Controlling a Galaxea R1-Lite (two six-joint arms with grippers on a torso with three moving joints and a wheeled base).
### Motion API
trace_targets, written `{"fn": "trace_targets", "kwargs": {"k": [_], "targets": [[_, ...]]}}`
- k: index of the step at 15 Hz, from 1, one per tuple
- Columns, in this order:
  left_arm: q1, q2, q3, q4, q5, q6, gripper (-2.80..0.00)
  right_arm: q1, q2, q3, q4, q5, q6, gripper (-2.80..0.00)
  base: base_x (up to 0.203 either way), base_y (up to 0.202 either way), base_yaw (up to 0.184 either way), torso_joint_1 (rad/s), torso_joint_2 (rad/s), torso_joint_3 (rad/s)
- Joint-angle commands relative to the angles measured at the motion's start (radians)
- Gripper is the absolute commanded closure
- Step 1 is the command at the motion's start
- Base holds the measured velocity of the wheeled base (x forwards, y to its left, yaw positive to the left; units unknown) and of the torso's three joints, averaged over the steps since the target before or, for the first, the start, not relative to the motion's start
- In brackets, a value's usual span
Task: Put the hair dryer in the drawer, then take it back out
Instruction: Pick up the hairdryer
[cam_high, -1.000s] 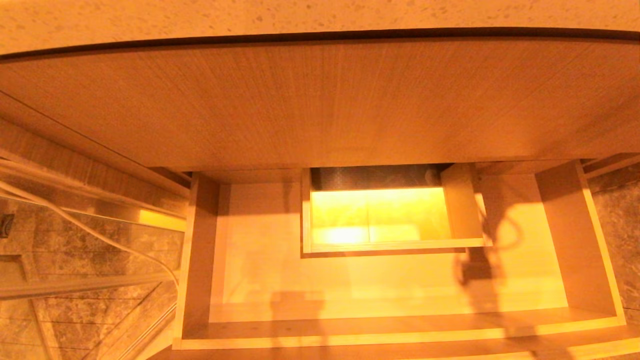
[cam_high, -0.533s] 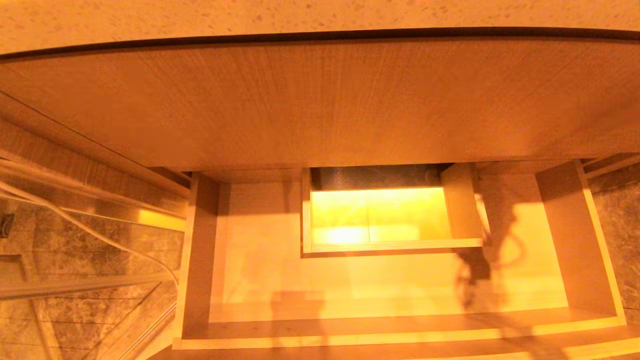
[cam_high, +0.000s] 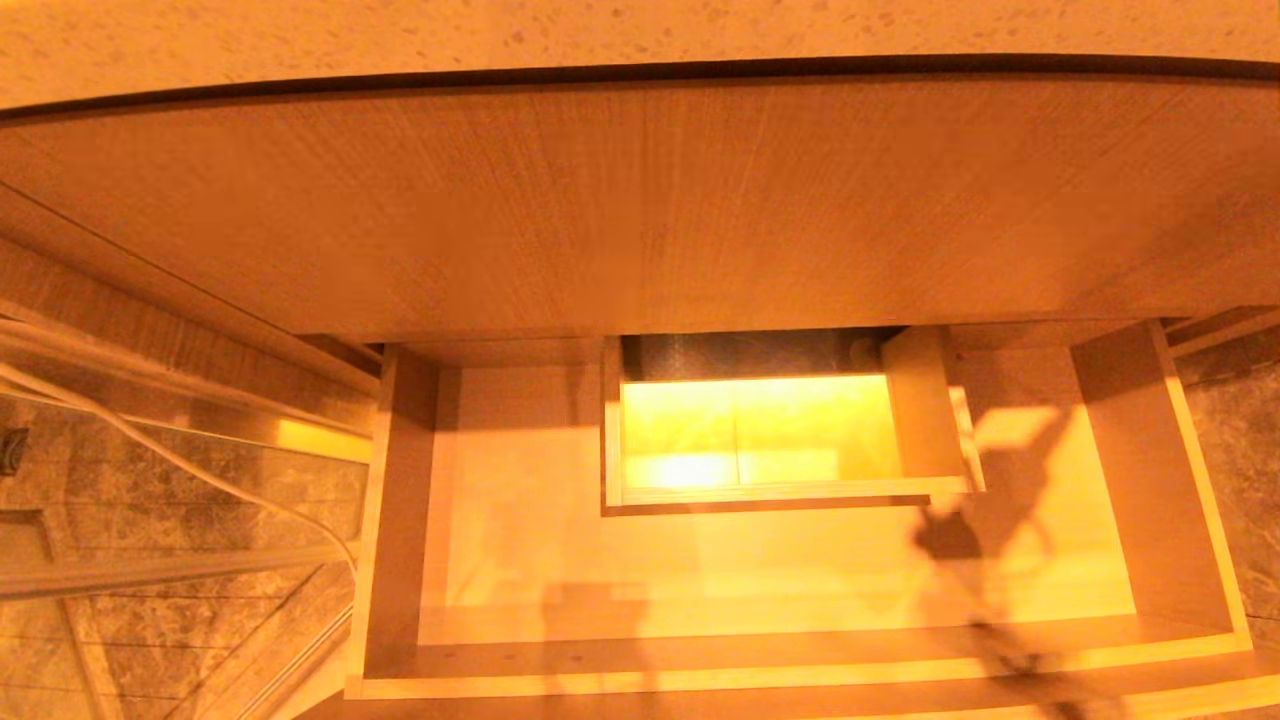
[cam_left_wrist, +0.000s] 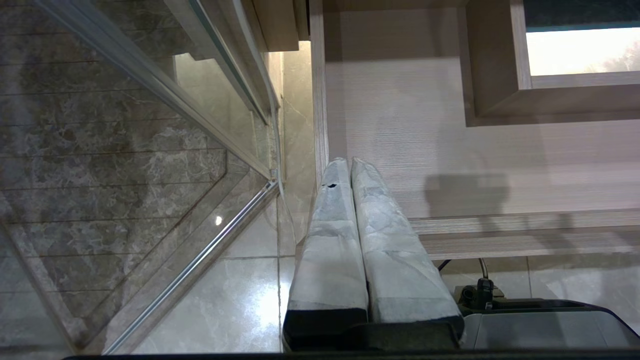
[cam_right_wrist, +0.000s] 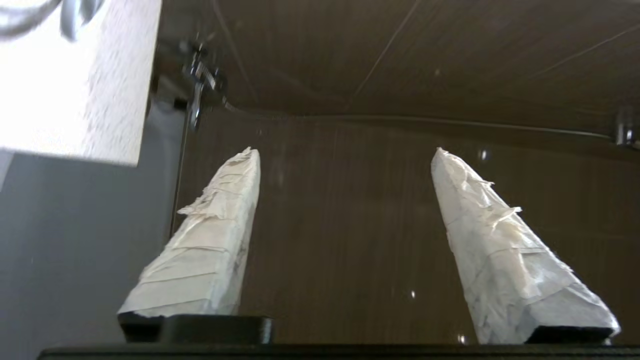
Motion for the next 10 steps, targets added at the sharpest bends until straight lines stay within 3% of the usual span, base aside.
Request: {"fn": "trace_targets", "kwargs": {"k": [1,10], "targets": [[0.000,0.000,0.000,0.000,0.000,0.000,0.00,-0.006,-0.002,0.010,0.013,-0.015,-0.009,-2.80,0.000,0.000,0.000,0.000,0.00,0.000],[0.000,0.000,0.000,0.000,0.000,0.000,0.00,-0.073,0.070,0.010,-0.029,-0.021,-0.007,-2.80,0.000,0.000,0.000,0.000,0.00,0.000]]}}
